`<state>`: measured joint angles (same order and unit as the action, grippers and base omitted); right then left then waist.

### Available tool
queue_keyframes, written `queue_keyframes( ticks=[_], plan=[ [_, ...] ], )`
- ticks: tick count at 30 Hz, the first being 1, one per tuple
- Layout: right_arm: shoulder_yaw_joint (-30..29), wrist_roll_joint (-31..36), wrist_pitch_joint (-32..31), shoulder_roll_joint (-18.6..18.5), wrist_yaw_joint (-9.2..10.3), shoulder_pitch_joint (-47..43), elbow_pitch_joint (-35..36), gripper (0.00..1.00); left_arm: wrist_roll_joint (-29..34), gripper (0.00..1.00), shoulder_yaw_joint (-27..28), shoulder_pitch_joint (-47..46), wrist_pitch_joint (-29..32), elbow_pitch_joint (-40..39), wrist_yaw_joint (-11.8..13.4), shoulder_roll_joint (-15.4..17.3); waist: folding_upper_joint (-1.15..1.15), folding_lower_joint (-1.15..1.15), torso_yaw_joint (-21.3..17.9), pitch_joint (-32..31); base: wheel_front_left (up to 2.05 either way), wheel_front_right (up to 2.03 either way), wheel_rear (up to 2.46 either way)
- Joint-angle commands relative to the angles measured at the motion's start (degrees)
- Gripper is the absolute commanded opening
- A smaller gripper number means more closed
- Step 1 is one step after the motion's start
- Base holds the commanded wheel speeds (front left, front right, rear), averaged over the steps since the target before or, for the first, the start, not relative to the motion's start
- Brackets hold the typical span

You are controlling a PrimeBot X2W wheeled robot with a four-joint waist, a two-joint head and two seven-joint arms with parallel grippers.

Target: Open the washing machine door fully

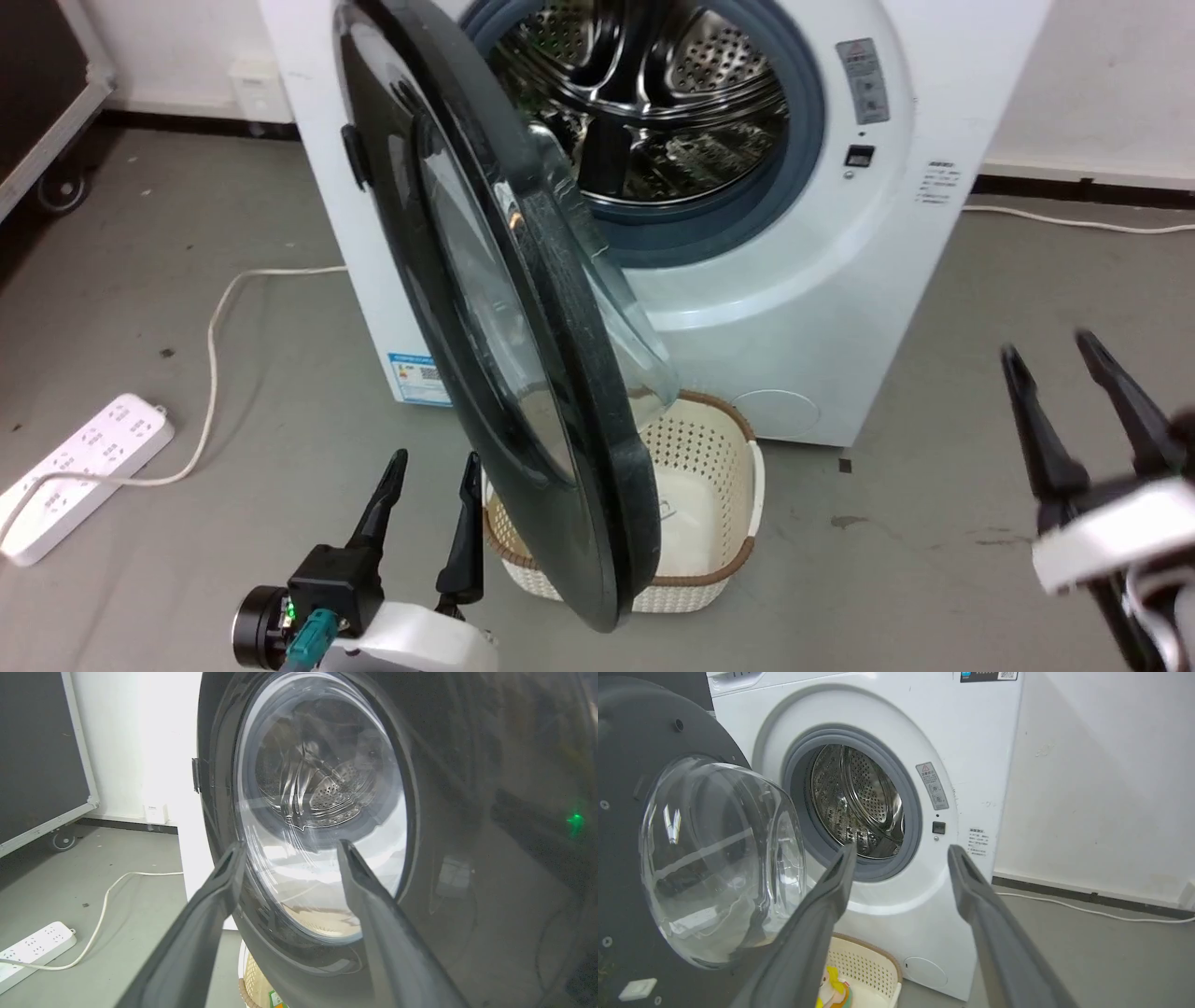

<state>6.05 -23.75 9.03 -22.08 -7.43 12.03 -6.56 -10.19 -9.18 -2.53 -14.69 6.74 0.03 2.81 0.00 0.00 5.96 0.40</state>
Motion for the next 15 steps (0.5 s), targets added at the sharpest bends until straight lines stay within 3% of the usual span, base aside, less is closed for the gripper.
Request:
queue_keyframes(
  ticks=[1,7,9,10,15],
  plan=[
    [-1.84,3.91,2.24,1.94,-0.06,-2.96,0.54,1.0,0.21,1.0,-0.11,0.81,-0.3,-0.02,-0.46,0.07,0.0,0.0,-0.61,-0.46,0.0,0.0,0.0],
    [-5.97,15.66,5.36,9.29,-0.06,-11.48,5.88,1.0,0.56,1.0,-0.57,1.88,-0.3,-0.47,-0.36,0.07,0.0,0.0,-1.87,-0.63,0.0,0.0,0.0],
    [-6.65,16.5,5.5,10.88,-0.06,-12.7,6.46,1.0,0.69,1.0,-0.67,2.12,-0.3,-0.38,-0.46,0.07,0.0,0.0,-2.11,-0.58,0.0,0.0,0.0],
    [-7.58,17.72,5.72,13.62,-0.06,-14.64,6.95,1.0,0.95,1.0,-0.93,2.59,-0.3,-0.14,-0.68,0.07,0.0,0.0,-2.57,-0.45,0.0,0.0,0.0],
    [-9.3,19.65,5.93,17.18,-0.06,-16.72,6.64,1.0,1.51,1.0,-1.43,3.1,-0.3,-0.04,-0.68,0.07,0.0,0.0,-3.09,-0.1,0.0,0.0,0.0]
  ],
)
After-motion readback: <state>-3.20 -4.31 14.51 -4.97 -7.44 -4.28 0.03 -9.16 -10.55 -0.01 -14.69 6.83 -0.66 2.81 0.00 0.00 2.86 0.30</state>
